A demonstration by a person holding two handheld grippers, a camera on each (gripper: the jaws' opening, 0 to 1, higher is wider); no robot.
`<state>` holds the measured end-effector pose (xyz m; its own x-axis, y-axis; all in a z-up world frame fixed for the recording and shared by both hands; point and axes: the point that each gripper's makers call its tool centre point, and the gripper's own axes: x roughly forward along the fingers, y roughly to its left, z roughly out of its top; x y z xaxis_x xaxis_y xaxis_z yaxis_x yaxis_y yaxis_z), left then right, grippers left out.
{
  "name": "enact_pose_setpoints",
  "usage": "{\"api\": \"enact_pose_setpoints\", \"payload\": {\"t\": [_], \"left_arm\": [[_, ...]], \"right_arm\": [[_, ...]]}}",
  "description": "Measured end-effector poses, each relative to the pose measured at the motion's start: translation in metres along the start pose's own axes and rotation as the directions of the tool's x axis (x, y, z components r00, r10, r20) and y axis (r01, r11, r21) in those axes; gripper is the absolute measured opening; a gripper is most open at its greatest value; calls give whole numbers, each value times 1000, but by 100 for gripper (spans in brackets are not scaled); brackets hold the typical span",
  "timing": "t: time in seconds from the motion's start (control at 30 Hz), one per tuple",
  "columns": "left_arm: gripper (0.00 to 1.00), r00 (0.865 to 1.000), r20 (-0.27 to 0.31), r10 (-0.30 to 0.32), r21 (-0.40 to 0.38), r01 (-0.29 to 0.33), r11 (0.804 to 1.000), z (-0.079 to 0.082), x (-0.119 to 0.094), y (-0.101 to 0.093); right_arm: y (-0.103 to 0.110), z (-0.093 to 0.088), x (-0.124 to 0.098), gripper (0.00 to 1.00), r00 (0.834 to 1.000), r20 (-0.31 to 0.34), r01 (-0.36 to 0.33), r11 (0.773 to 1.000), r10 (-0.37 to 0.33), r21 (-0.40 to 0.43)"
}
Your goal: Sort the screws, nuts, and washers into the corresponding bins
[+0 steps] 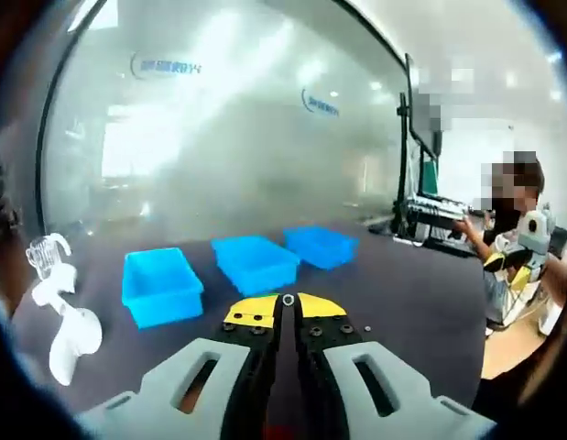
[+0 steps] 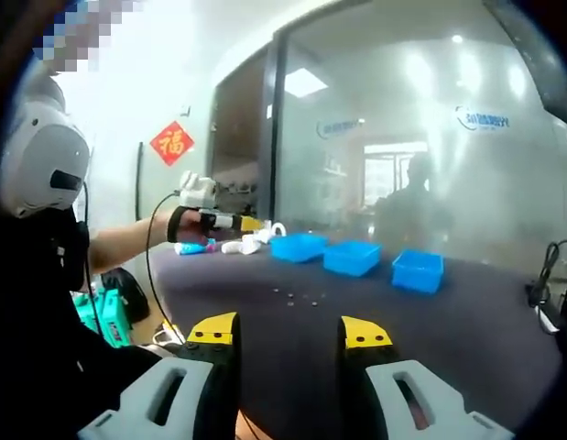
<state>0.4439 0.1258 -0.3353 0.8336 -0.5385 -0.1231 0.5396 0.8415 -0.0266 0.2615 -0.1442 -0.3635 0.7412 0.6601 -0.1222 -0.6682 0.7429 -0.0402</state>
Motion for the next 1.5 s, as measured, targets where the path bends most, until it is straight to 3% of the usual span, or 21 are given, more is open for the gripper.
{"api": "enact_pose_setpoints", "payload": {"t": [0.23, 0.53, 0.67, 0.77, 1.07, 1.5], "left_arm": [[4, 995, 37, 91, 2, -91, 996, 14, 14, 40], [4, 979, 76, 189, -25, -187, 982, 35, 50, 94], [4, 972, 57, 227, -10, -227, 974, 33, 70, 116], [4, 967, 47, 252, -46, -250, 967, 34, 84, 134], [4, 943, 8, 333, -85, -331, 940, 32, 104, 159], [4, 936, -10, 351, -72, -350, 934, 26, 115, 163]], "right_arm": [[0, 0, 0, 38, 1000, 5, 4, 1000, -5, 5], [1, -2, -1, 37, 1000, 5, 10, 1000, -10, 14], [-3, 0, -3, 37, 1000, 8, 22, 1000, -22, 17], [-5, 1, -4, 37, 1000, 9, 29, 999, -29, 17], [-5, 0, -5, 37, 999, 6, 34, 999, -34, 19], [-5, 1, -6, 36, 999, 6, 37, 999, -38, 23]]}}
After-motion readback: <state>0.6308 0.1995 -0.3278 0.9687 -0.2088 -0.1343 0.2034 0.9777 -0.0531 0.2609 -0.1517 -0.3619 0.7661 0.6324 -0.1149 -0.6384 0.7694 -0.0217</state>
